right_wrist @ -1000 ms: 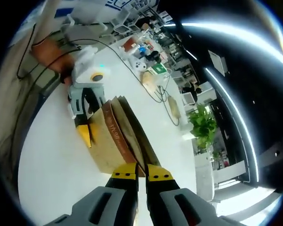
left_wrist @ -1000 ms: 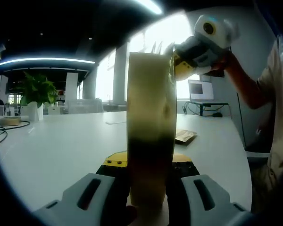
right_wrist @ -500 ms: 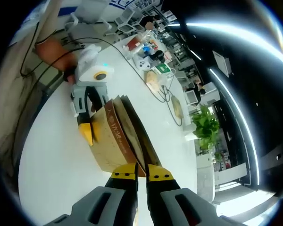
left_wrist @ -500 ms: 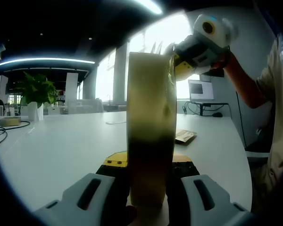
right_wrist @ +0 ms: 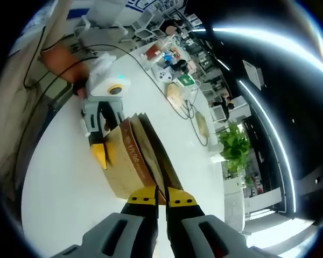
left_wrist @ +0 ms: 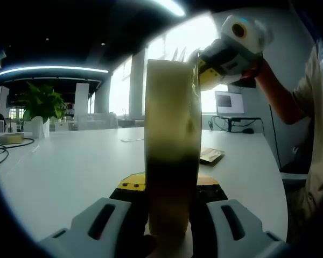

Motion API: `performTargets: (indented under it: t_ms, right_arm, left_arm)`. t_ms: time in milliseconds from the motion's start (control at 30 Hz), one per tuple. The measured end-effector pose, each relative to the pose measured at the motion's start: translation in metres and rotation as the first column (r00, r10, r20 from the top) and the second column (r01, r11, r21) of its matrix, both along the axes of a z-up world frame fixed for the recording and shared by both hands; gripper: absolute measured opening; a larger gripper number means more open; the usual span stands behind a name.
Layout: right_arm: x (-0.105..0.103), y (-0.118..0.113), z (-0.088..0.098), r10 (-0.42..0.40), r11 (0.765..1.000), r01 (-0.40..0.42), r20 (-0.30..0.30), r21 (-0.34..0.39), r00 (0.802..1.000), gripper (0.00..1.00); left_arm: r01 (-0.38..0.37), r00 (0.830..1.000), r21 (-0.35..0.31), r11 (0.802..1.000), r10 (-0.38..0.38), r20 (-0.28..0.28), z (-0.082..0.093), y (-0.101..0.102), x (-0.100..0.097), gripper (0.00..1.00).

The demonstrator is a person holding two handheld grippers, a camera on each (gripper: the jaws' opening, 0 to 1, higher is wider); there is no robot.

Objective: Extract single mask from mask box in order stack masks on table

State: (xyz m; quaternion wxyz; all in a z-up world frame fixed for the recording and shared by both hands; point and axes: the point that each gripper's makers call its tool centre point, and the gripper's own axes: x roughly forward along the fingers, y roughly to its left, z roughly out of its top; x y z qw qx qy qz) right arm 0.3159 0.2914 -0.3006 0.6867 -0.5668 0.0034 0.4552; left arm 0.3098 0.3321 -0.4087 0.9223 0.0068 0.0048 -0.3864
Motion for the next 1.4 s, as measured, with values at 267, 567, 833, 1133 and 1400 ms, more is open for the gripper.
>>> performTargets:
  t_ms: [267,567,833,1133,1400]
  right_arm:
    - [0.001,0.000,0.001,-0.004,1.000,0.004,0.019,0.024,1.000,0.00]
    - [0.002,0.001,0.003,-0.006,1.000,0.005,0.039,0.027,0.999,0.00]
    - [0.001,-0.001,0.011,-0.017,0.998,0.015,0.036,0.068,0.999,0.00]
    - [-0.001,-0.001,0.021,-0.015,0.997,0.011,0.058,0.081,0.998,0.00]
    - [0.000,-0.002,0.032,-0.025,0.996,0.018,0.076,0.089,0.997,0.00]
  left_arm:
    - [0.000,1.000,0.001,1.000,0.000,0.000,0.000,0.000,0.000,0.19]
    - [0.000,1.000,0.000,1.000,0.000,0.000,0.000,0.000,0.000,0.19]
    - [0.000,1.000,-0.001,1.000,0.000,-0.001,0.000,0.000,0.000,0.19]
    - [0.000,1.000,0.000,1.000,0.000,-0.001,0.000,0.000,0.000,0.19]
    - [0.000,1.000,-0.001,1.000,0.000,-0.002,0.000,0.000,0.000,0.19]
